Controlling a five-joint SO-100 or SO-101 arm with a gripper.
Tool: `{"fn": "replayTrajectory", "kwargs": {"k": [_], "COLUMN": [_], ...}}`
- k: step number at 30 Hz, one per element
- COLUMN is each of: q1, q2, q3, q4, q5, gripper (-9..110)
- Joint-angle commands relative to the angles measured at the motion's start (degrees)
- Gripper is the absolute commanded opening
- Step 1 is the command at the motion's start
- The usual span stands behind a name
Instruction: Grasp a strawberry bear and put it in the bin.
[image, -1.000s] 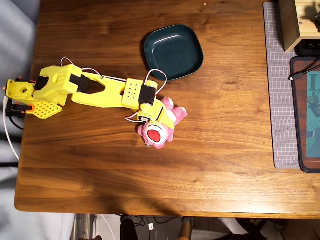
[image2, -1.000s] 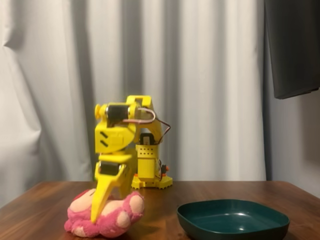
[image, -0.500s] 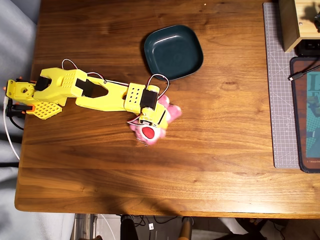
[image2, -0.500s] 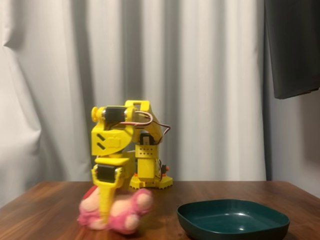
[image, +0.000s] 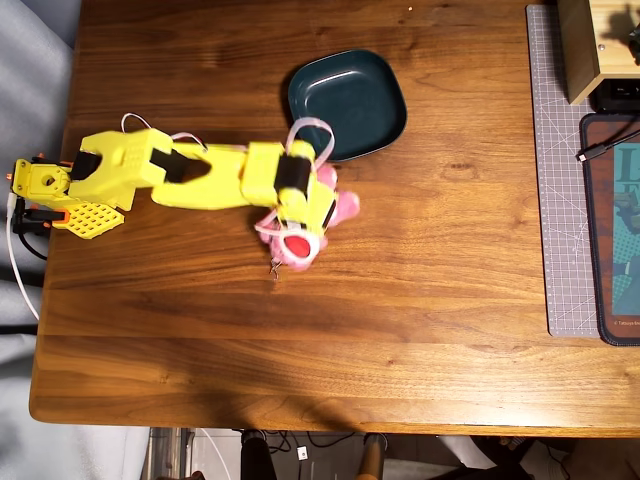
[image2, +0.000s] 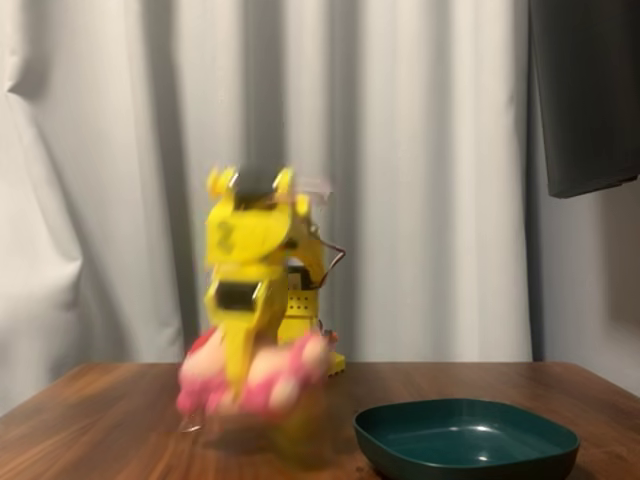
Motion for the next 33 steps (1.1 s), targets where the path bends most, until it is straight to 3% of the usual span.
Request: {"fn": "replayTrajectory", "kwargs": {"k": [1,12,23,33], "q1": [3.34,14.94,27.77,21.97], "q2": [6.94,9.4,6.94,-0.35], "q3": [-5.19,-27.51,-29.62,-35.24], "q4": [2.81,2.81,1.67,-0.09], "q5": [0.88,0.18,0.18,0.0], "gripper": [0,0,0,0]}}
